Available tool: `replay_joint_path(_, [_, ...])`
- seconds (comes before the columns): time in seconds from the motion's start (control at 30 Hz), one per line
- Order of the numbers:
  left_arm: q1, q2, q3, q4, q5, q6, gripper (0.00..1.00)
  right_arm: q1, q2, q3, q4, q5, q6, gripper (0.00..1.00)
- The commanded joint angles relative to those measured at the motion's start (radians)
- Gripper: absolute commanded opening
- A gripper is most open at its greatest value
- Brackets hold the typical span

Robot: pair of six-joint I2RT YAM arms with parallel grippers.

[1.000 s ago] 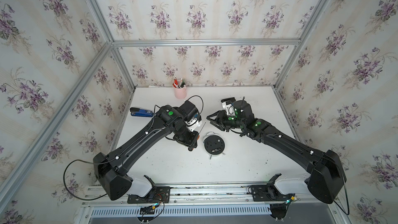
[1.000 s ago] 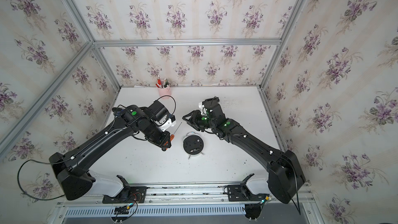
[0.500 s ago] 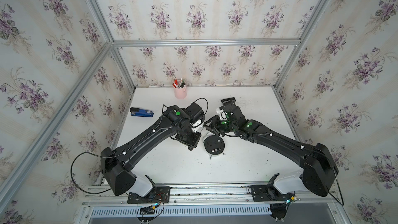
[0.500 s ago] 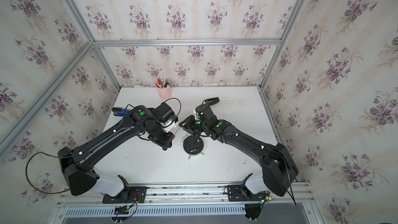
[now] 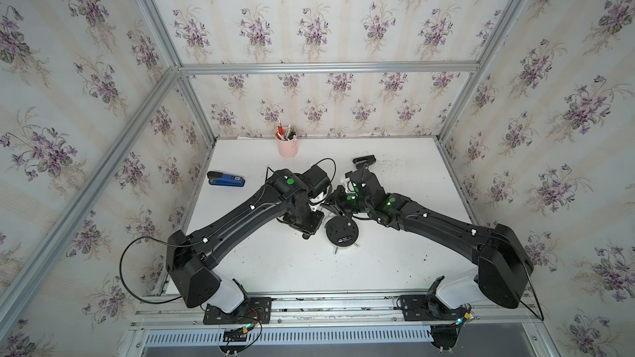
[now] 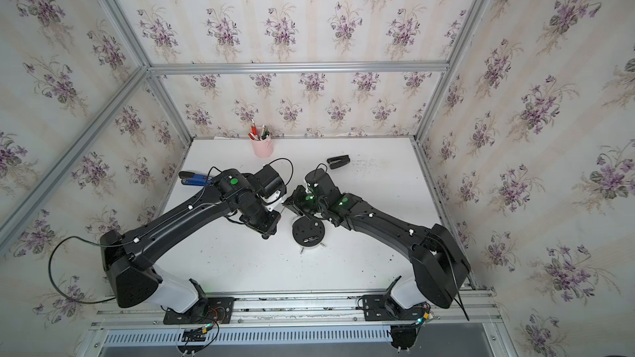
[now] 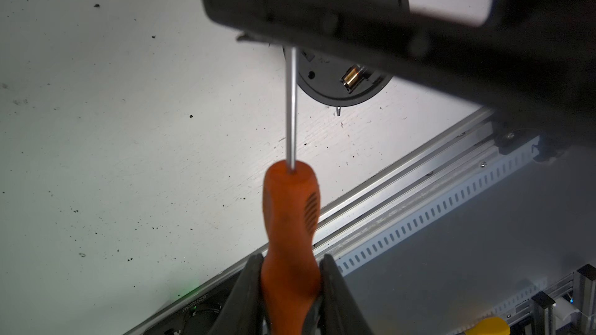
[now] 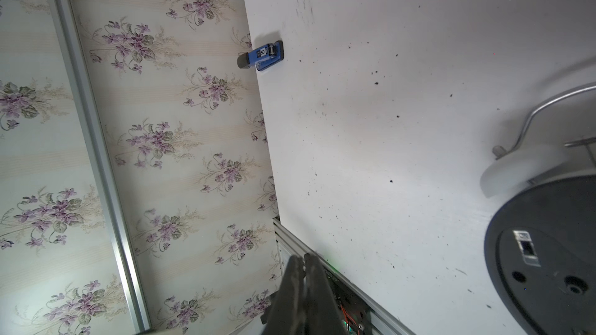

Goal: Remove the battery from the alarm
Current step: Pick up the screwdriver from the center of the board.

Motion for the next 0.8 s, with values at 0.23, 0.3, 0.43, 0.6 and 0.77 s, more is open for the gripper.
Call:
replay_joint_path(0.23, [0.018, -0.370, -0.134, 0.312, -0.104, -0.174, 0.98, -0.027, -0.144, -0.241, 0.406, 0.121, 0.294, 0.00])
replay_joint_path(0.3, [0.016, -0.510, -0.296, 0.578, -0.066, -0.237, 0.99, -0.028, -0.152, -0.296, 0.560, 0.148, 0.395, 0.00])
replay_joint_path(0.43, [0.007, -0.634, -0.523, 0.903, -0.049, -0.309, 1.00, -0.018, -0.174, -0.308, 0.643, 0.221, 0.472, 0.00])
replay_joint_path(0.6, [-0.021, -0.586, -0.565, 1.014, -0.018, -0.272, 1.00, -0.008, -0.135, -0.305, 0.742, 0.193, 0.532, 0.00])
replay_joint_path(0.77, [-0.022, -0.578, -0.557, 0.983, -0.078, -0.260, 1.00, 0.011, -0.140, -0.333, 0.762, 0.202, 0.554, 0.00])
